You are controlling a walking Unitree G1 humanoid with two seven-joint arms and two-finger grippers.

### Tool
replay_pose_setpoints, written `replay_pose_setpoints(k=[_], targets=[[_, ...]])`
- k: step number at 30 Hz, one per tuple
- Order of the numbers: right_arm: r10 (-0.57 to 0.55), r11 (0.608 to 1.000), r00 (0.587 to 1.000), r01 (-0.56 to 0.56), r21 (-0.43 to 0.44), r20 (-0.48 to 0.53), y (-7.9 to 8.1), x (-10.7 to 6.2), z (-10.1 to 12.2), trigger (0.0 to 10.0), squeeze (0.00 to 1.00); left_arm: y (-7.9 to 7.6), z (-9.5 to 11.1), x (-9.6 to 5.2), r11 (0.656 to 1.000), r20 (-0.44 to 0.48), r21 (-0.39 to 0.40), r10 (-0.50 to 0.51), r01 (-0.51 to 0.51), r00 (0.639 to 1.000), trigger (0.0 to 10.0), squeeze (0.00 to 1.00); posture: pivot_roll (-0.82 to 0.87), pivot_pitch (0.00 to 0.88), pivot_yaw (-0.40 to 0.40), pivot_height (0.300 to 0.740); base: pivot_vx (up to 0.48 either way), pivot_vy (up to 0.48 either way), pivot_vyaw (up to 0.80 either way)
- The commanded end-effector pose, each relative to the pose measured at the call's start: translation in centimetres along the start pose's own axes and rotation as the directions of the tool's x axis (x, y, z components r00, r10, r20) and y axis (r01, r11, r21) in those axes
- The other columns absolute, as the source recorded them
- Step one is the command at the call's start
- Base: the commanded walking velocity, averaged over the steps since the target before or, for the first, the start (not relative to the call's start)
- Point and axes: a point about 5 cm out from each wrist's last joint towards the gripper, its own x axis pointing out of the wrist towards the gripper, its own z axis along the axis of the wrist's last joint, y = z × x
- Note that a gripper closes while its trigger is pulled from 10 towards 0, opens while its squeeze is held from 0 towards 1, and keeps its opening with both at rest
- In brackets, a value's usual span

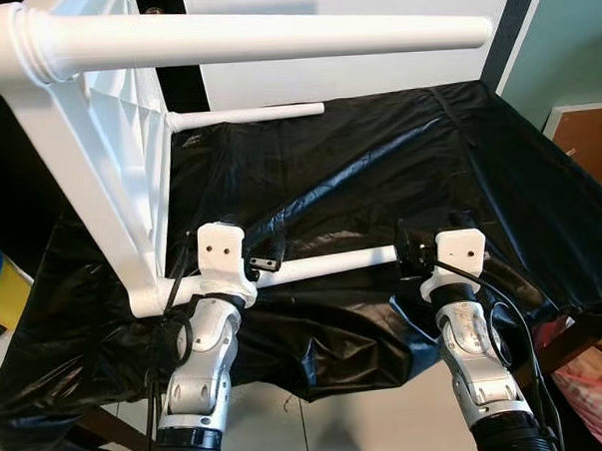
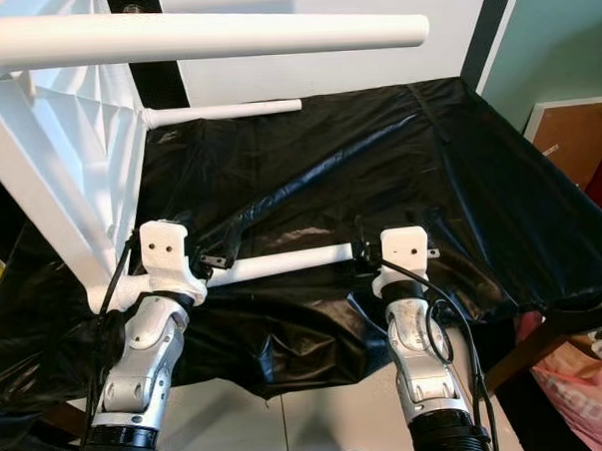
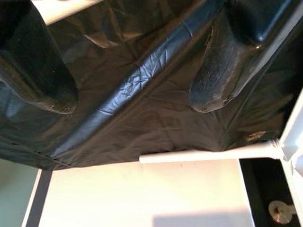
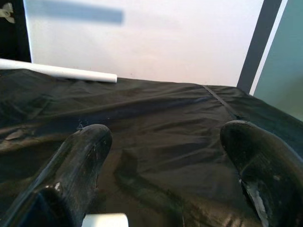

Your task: Building children table

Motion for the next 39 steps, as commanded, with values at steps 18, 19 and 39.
replay_pose_setpoints(k=[18, 19, 39], targets=[[-0.005, 1.0, 1.0, 0.005, -0.009, 0.003, -0.42, -0.15, 0.12, 10.0, 0.0, -0.54, -0.11, -0.09, 0.999, -0.013, -0.019, -0.042, 0.042, 0.999, 10.0, 0.0, -0.08, 0.046, -0.005, 0.74, 0.0, 0.0, 0.0], [-0.005, 1.0, 1.0, 0.005, -0.009, 0.003, -0.42, -0.15, 0.12, 10.0, 0.0, -0.54, -0.11, -0.09, 0.999, -0.013, -0.019, -0.042, 0.042, 0.999, 10.0, 0.0, -0.08, 0.046, -0.005, 0.74, 0.0, 0.0, 0.0], [0.004, 1.0, 1.0, -0.004, -0.009, -0.001, -0.36, -0.32, 0.14, 10.0, 0.0, -0.54, -0.24, -0.35, 0.999, -0.017, -0.027, -0.029, 0.029, 0.999, 10.0, 0.0, -0.07, 0.054, -0.015, 0.74, 0.0, 0.0, 0.0]])
